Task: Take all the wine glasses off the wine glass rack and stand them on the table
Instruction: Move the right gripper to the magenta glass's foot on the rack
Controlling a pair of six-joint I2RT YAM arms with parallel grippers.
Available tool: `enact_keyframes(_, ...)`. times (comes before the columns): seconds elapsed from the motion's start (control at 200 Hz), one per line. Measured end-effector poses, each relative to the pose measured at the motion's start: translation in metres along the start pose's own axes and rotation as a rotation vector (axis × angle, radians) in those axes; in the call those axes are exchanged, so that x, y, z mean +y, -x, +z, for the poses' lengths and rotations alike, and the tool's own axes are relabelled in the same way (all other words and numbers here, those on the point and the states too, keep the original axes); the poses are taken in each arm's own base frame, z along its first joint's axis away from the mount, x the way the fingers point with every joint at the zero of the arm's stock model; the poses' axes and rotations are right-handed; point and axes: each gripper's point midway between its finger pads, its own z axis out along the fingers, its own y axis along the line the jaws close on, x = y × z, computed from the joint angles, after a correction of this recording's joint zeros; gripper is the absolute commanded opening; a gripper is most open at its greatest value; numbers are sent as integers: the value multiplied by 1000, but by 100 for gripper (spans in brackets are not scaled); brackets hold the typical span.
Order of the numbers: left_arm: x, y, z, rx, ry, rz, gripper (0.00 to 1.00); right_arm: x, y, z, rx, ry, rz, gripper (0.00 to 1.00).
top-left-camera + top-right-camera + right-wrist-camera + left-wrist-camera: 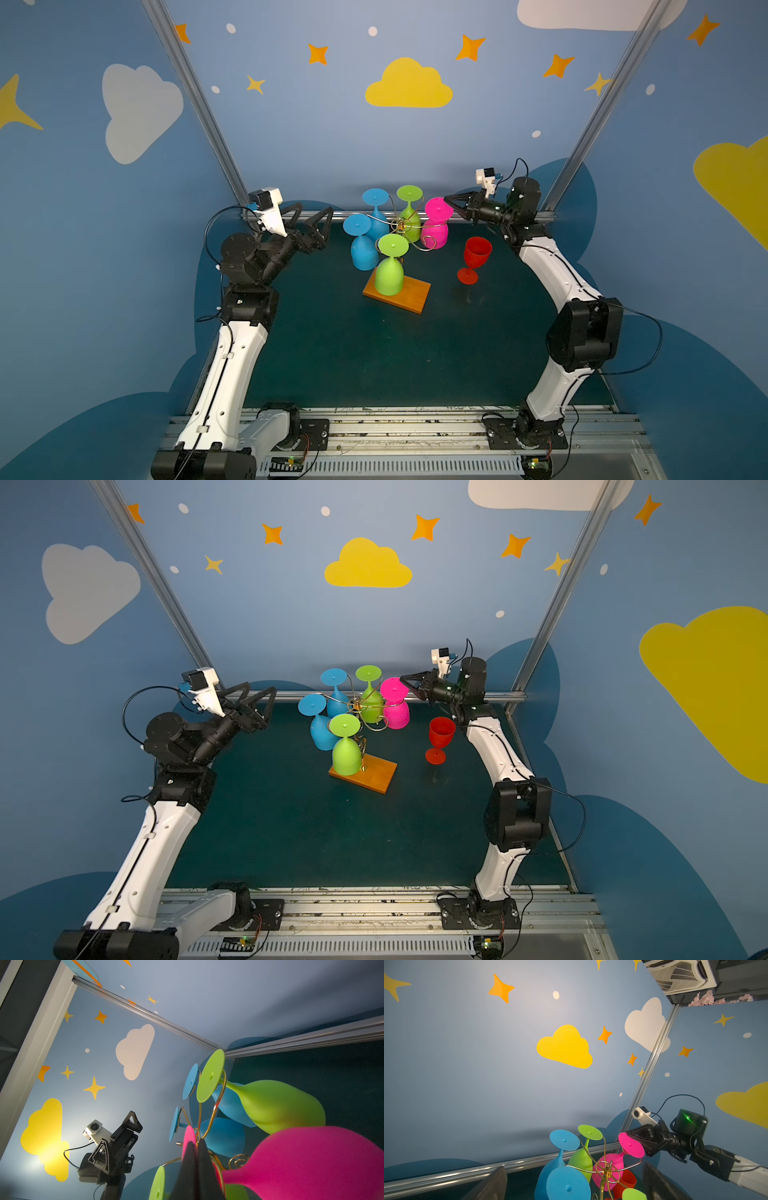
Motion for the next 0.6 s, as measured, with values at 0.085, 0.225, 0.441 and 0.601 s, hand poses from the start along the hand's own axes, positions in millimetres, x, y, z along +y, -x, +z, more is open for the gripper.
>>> enact_keyframes(0.085,-1,0,0,-1,-1,2,99,4,1,-1,-4,11,5,0)
enact_keyframes(0.225,0,1,0,-1,0,3,99,10,2,-5,-11,17,7,0)
enact_keyframes(0.441,0,0,0,-1,0,3,99,18,2,-15,-26,19,-5,0)
enact_keyframes(0.601,0,0,-1,-1,0,3,99,12,0,-18,-30,10,5,0)
